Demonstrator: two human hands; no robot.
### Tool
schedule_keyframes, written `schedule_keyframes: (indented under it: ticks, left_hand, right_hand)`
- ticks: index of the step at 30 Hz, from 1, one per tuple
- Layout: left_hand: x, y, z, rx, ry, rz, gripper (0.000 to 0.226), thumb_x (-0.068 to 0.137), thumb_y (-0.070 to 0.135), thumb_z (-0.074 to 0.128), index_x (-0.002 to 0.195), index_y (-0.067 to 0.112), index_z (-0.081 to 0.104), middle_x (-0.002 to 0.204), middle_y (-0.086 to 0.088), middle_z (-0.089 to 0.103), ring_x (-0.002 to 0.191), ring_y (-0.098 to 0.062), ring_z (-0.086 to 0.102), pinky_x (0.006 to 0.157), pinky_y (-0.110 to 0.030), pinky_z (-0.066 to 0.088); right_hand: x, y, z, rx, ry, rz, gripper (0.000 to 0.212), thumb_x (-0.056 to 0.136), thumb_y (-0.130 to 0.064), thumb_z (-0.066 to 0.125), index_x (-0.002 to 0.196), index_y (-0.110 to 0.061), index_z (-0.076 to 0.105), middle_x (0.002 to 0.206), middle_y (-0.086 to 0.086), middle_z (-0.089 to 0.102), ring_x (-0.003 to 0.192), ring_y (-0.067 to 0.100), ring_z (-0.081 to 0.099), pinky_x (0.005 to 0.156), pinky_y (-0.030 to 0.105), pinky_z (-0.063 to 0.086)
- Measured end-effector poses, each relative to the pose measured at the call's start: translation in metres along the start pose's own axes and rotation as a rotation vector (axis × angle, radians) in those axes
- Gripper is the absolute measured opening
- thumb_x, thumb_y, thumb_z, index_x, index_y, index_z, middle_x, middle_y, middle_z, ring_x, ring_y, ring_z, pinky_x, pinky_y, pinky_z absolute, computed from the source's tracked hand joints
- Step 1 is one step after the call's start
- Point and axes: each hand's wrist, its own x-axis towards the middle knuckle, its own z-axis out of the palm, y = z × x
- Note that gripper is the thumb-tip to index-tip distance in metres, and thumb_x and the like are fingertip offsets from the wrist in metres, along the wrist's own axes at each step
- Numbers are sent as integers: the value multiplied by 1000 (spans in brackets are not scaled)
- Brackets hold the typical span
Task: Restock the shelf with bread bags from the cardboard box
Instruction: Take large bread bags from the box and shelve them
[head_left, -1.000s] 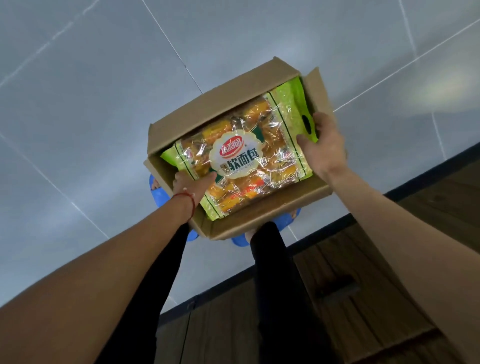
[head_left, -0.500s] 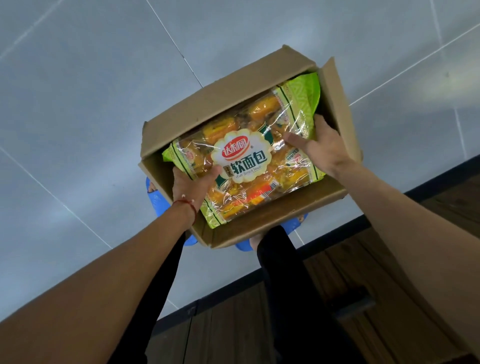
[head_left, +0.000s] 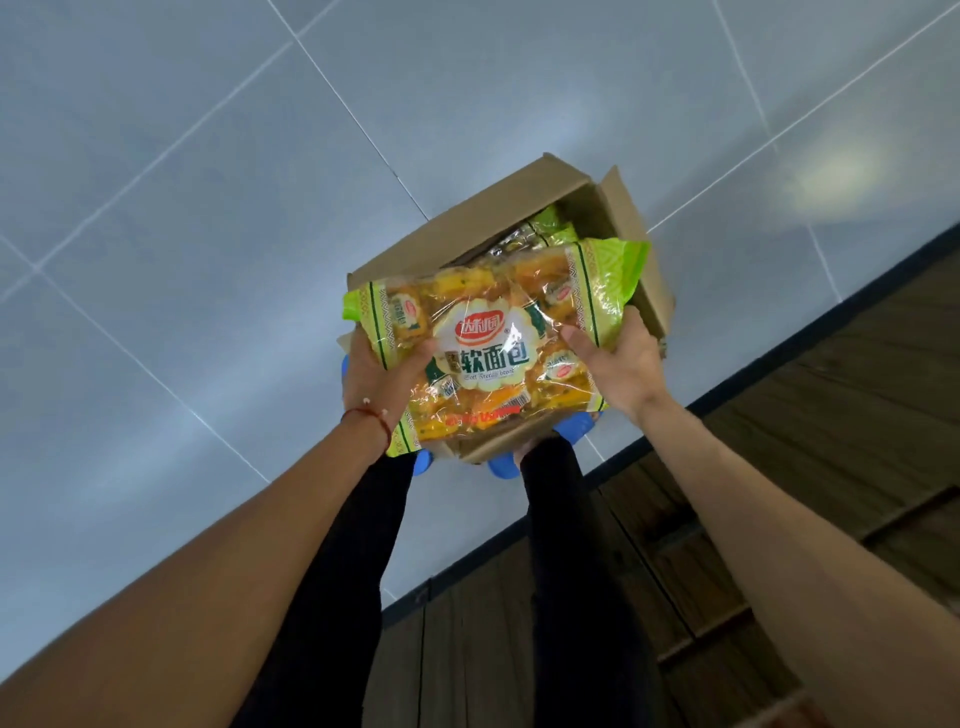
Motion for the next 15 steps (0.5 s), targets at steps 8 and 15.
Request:
schedule_keyframes:
  ticks: [8, 15]
  left_hand:
    - [-81, 57, -117, 66, 13, 125, 66, 60, 68, 74, 112, 31, 56, 106, 10, 69, 101, -18, 66, 91, -44, 53]
    - [-168, 79, -200, -7, 46, 221, 54, 68, 62, 74, 111, 34, 54, 106, 10, 69, 100, -18, 67, 90, -42, 53]
  right_hand:
    - [-124, -66, -13, 135, 71, -81, 56, 91, -43, 73, 133, -12, 52, 121, -3, 69, 90, -2, 66, 64, 10, 55]
    - [-219, -122, -25, 182, 67, -169, 54, 90, -53, 70, 128, -21, 49, 120, -3, 69, 107, 22, 69, 94, 52, 57]
